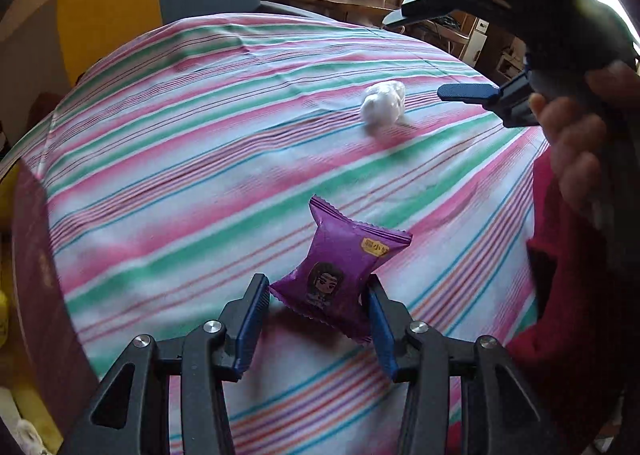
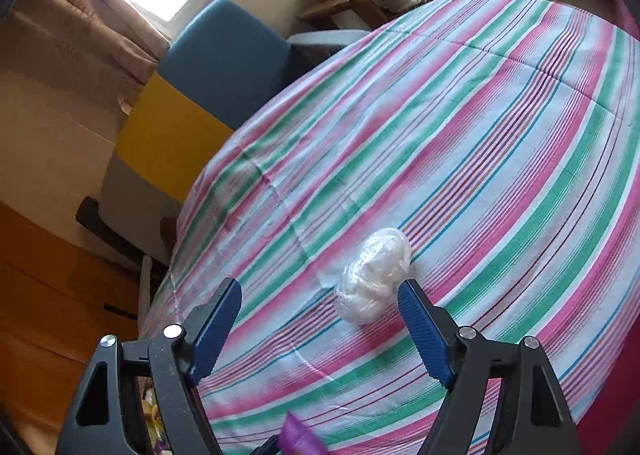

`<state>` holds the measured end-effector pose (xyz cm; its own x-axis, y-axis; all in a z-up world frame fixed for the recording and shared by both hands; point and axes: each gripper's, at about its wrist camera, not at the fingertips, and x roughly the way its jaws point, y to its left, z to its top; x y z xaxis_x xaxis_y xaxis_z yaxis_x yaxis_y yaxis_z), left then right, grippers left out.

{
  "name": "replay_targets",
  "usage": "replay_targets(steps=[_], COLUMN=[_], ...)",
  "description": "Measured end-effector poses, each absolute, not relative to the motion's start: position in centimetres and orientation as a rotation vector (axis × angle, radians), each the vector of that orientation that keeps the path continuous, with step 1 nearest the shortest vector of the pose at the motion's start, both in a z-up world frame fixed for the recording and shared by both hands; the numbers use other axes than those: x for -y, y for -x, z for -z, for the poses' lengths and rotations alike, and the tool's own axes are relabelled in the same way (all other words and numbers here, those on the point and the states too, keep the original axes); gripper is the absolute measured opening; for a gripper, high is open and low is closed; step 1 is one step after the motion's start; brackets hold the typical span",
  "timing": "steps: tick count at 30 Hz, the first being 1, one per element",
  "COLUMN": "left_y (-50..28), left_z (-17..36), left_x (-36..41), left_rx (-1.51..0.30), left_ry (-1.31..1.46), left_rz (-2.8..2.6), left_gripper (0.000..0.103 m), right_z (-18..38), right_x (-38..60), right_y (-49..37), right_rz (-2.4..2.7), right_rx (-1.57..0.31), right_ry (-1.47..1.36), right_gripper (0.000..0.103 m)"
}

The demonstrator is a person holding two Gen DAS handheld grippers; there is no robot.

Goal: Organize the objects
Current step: 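Grasp the purple packet with the left gripper while right gripper grasps the plastic-wrapped item, then lower the purple packet into the gold tray and open the left gripper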

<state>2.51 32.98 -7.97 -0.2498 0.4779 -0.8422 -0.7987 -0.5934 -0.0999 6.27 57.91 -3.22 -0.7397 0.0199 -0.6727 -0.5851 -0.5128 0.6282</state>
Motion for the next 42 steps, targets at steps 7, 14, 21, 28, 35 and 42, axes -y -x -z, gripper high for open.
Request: replay_targets(steps=[7,14,21,28,35,42], left_y=[-2.4,-2.8,-3.7,-4.7,-4.9,-3.8], left_z=[8.2,8.0,7.2,5.1,3.7,2.4], left_x=[-32.0,-31.4,-30.0,-28.5,-26.4,-23.0], left_rx=[-0.384,-0.357,-0.328,-0.274,-0.238,-0.149], left_ry=[1.135,1.137,1.114,1.057,1.044,1.06], left_rz=[-1.936,-1.931,-1.937,-1.952,-1.98,-2.033], left_gripper=[0.047,0.047,0.047,0.047,0.047,0.047], right_z=[4.0,5.3,6.9,6.8,5.8,6.7], right_x=[-57.8,-58.5,-58.9,-55.9,-53.1,-48.7], right_y=[-5.5,-4.3,-0.7,1.8,3.3,4.9], right_rz=[-2.238,-2.135,-2.1,-2.225,-2.378,-2.523], right_rx=[-1.208,-1.143,-1.007,-0.73,-0.58,-0.381], right_ry=[0.958,1.075,1.178,1.317,1.358,1.524], right_gripper=[0.07,0.06,0.032,0.031,0.031,0.031])
